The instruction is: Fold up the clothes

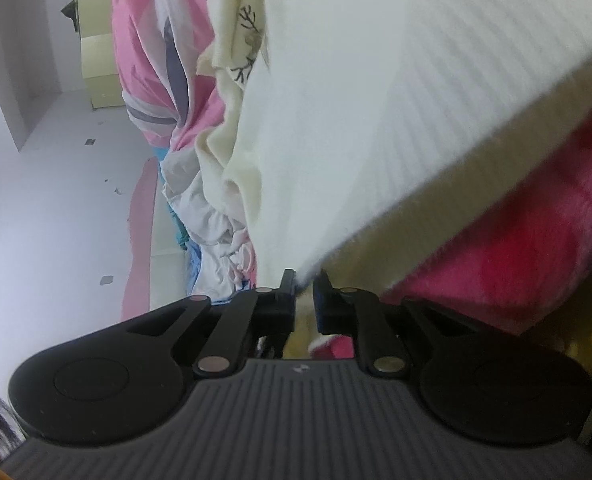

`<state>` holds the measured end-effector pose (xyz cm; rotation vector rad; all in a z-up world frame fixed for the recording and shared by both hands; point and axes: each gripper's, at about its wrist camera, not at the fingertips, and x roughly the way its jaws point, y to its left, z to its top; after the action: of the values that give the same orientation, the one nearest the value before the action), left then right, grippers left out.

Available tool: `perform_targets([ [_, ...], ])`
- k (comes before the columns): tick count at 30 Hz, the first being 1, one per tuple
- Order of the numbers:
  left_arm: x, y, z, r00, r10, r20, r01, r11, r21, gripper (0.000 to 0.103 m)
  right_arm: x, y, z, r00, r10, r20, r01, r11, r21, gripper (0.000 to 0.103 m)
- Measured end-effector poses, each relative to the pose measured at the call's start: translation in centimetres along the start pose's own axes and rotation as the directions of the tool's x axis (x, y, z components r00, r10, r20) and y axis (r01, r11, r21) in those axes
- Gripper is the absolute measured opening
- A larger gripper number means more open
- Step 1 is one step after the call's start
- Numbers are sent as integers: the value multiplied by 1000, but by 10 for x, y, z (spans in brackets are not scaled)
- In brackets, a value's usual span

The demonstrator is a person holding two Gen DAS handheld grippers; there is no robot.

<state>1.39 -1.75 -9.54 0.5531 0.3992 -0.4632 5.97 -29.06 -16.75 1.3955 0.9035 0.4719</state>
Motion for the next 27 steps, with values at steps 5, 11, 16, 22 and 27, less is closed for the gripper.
perform_targets([
  [5, -13, -14, 2, 990, 93, 103, -107, 984, 140, 4, 5, 2, 0, 998, 29, -62, -28, 999, 24, 47],
  [11, -20, -25, -2, 978, 129, 166, -168, 954, 247, 4, 21, 8, 2, 993, 65, -101, -66, 998, -8, 29],
  [16, -14, -29, -9, 973, 154, 170, -200, 933, 299, 3, 36, 18, 3, 995, 22, -93, -33, 993, -117, 7],
  [22, 4, -39, -25, 973, 167, 160, -219, 891, 397, 3, 50, 51, -3, 998, -39, 40, 53, 884, -464, 4],
  [27, 17, -49, -39, 987, 134, 92, -162, 879, 450, 4, 62, 46, -7, 986, -133, 105, 169, 777, -606, 2],
])
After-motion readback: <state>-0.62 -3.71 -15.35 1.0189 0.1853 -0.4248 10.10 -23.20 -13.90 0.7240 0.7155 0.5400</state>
